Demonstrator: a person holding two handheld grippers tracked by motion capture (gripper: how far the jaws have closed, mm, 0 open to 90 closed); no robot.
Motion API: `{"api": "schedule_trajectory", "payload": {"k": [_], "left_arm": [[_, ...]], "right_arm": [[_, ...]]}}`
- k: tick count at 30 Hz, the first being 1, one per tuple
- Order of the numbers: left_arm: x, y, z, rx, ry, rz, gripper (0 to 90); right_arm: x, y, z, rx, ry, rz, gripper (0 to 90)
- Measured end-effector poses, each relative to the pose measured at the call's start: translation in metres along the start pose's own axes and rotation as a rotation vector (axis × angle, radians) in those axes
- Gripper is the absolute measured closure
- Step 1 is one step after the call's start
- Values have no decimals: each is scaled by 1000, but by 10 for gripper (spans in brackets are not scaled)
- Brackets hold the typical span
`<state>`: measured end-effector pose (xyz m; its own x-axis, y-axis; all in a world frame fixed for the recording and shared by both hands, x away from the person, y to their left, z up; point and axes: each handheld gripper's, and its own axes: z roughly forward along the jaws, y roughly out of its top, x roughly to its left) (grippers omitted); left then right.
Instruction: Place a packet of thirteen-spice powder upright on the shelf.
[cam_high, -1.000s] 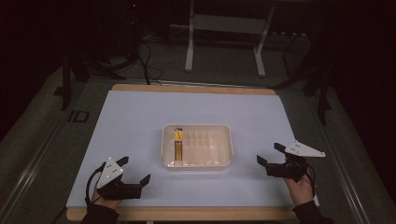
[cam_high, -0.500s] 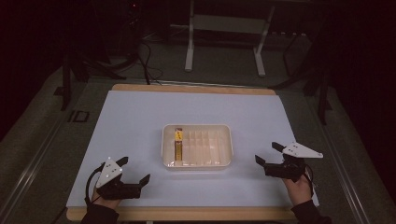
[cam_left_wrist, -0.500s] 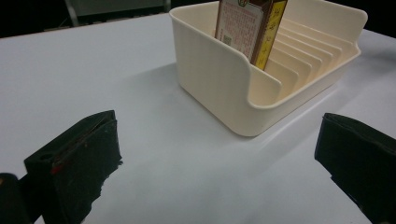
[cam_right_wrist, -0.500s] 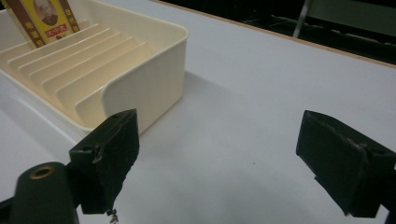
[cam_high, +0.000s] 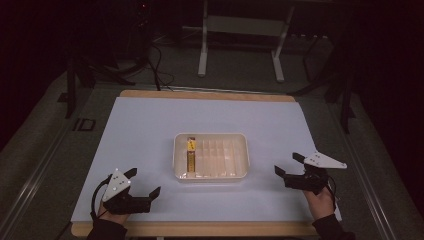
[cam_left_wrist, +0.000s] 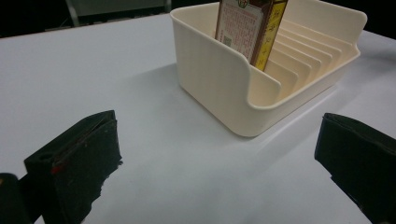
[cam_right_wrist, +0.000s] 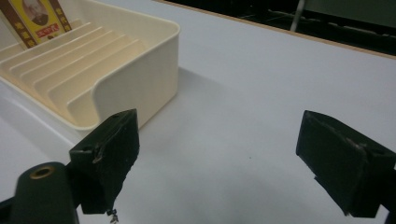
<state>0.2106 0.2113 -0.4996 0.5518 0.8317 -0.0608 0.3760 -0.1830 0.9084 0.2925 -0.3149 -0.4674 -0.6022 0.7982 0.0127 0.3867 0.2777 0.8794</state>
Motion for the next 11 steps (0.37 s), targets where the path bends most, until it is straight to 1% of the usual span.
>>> {"api": "schedule_trajectory", "payload": {"k": [6,11], "left_arm": [[0,0,0,4,0,1,4],[0,0,0,5,1,0,4]], "right_arm": [[0,-1,2,14,4,-2,134],[0,-1,2,12,11,4,134]]}}
